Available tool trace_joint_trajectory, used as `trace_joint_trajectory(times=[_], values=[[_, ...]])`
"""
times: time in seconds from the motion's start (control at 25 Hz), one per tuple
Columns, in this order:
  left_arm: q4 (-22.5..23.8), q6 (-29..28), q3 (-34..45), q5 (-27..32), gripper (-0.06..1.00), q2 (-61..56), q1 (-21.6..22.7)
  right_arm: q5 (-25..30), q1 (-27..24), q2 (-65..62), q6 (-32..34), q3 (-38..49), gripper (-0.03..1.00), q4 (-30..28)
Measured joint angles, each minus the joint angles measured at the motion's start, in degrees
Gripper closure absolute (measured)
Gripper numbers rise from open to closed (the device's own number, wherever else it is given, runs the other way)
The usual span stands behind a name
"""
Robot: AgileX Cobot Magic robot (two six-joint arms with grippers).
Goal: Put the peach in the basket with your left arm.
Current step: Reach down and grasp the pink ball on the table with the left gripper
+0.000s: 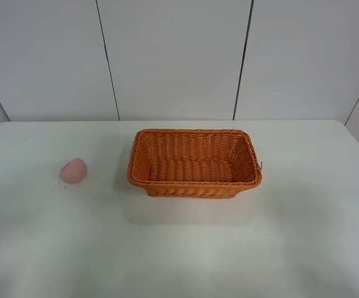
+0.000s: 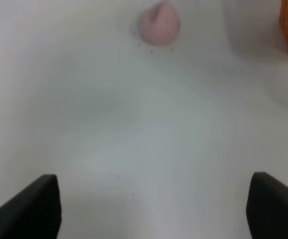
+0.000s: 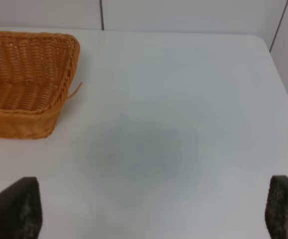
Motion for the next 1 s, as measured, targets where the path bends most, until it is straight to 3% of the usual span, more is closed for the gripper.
trace_joint_trajectory(times=[0.52,0.72,1.0], values=[[-1.76,1.72,-28.26,-9.14,0.16,58.31,0.0,0.0,0.0,0.0,0.0,0.0,0.27,0.0],[-1.76,3.13,-38.58,-13.52,0.16,77.41,0.0,0.0,0.0,0.0,0.0,0.0,0.27,0.0],[-2.17,3.23,-48.74,-14.85,0.16,99.34,0.0,0.0,0.0,0.0,0.0,0.0,0.27,0.0]])
